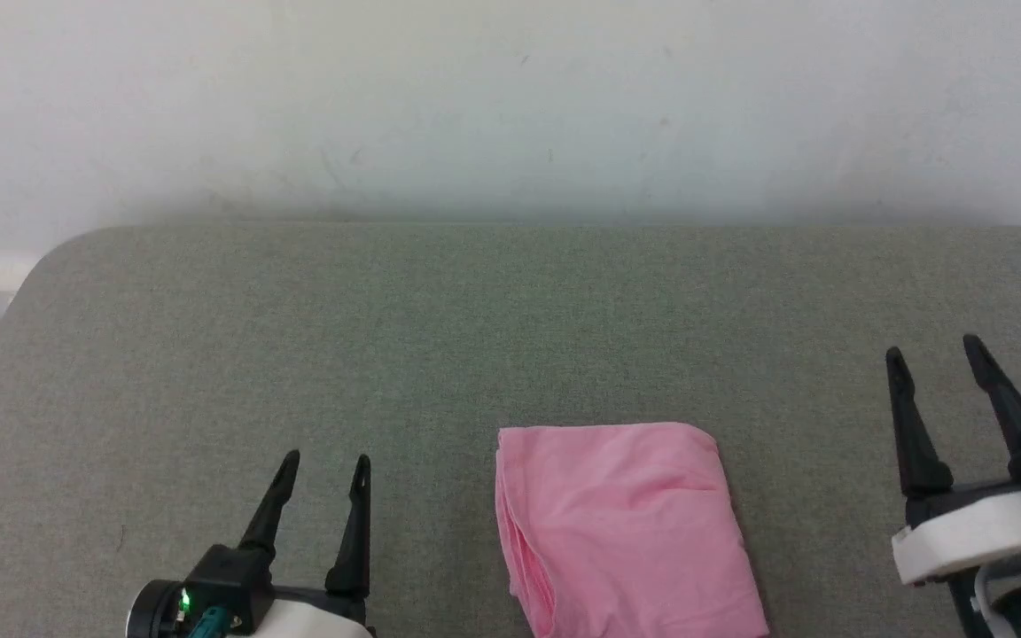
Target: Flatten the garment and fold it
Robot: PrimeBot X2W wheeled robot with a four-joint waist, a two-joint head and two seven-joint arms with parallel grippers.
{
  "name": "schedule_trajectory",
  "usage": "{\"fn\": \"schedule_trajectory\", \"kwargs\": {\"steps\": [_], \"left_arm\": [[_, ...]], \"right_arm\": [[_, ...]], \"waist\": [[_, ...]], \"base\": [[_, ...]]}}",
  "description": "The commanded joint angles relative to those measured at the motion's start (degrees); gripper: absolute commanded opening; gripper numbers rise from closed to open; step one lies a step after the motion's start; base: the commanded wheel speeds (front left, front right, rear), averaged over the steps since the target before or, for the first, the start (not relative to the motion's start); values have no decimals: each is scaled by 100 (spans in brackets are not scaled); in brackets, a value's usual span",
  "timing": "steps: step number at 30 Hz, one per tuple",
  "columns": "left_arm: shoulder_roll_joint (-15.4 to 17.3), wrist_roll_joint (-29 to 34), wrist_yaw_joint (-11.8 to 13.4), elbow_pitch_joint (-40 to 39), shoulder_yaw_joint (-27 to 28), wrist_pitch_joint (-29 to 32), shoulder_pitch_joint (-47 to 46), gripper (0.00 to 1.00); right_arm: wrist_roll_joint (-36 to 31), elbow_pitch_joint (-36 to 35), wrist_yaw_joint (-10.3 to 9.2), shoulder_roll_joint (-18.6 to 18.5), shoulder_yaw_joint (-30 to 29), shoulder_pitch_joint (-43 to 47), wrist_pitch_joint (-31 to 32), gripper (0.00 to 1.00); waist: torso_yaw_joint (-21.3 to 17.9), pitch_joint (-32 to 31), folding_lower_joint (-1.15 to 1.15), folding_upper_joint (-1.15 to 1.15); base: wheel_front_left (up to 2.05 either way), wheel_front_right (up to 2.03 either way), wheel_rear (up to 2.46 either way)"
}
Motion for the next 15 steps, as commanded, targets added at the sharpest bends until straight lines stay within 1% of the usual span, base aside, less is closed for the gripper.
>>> {"fn": "schedule_trajectory", "kwargs": {"steps": [1,8,15], "left_arm": [[-16,34,-44,-27,27,-27,60,100],[-19,111,-70,-49,78,-27,110,100],[-26,158,-86,-83,58,-27,79,100]], "right_arm": [[92,-98,-5,136,-47,170,-91,100],[-44,-326,-5,491,-27,828,-354,100],[-267,-189,-5,638,107,999,-307,100]], "waist": [[-6,7,0,0],[10,-2,0,0],[44,10,0,0]], "base": [[0,0,0],[0,0,0],[0,0,0]]}}
